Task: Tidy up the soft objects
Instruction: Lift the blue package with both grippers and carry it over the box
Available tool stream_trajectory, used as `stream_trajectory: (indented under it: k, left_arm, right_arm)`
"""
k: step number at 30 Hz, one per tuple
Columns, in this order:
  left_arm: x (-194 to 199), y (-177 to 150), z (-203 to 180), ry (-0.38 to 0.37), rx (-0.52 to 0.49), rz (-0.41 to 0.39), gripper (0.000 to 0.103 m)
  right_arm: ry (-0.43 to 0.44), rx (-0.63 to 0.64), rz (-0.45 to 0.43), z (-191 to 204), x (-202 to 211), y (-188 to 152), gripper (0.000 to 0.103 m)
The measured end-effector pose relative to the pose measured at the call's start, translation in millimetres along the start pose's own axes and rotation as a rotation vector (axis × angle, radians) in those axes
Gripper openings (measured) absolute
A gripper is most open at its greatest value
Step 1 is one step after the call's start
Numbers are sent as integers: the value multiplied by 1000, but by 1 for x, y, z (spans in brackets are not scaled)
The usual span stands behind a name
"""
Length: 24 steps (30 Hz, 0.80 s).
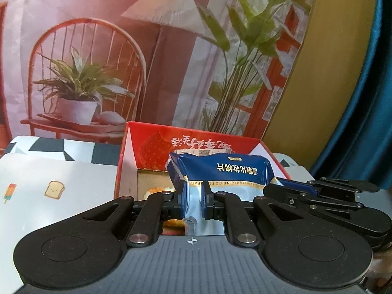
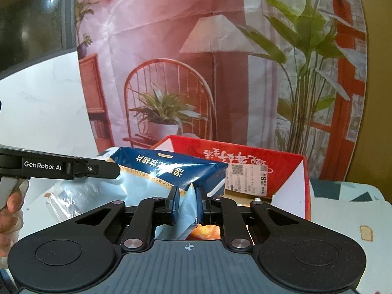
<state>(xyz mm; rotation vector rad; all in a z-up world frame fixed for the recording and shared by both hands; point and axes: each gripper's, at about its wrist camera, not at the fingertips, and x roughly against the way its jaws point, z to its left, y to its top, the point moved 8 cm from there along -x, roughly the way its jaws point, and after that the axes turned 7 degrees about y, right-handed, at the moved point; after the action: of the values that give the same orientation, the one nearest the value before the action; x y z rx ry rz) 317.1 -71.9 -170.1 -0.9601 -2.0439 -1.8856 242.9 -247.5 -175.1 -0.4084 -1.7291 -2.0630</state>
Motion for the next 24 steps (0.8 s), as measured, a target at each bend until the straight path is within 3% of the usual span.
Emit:
stream_trajectory:
  k: [13,24]
  left_arm:
    - [-86,19,17,53,21,113,13]
    - [-119,21,23,111,-70,156,13]
  right_arm:
    - [-21,-102,111,-58,-83,23,14]
    - [-87,-113,262,-68,-130,8,11]
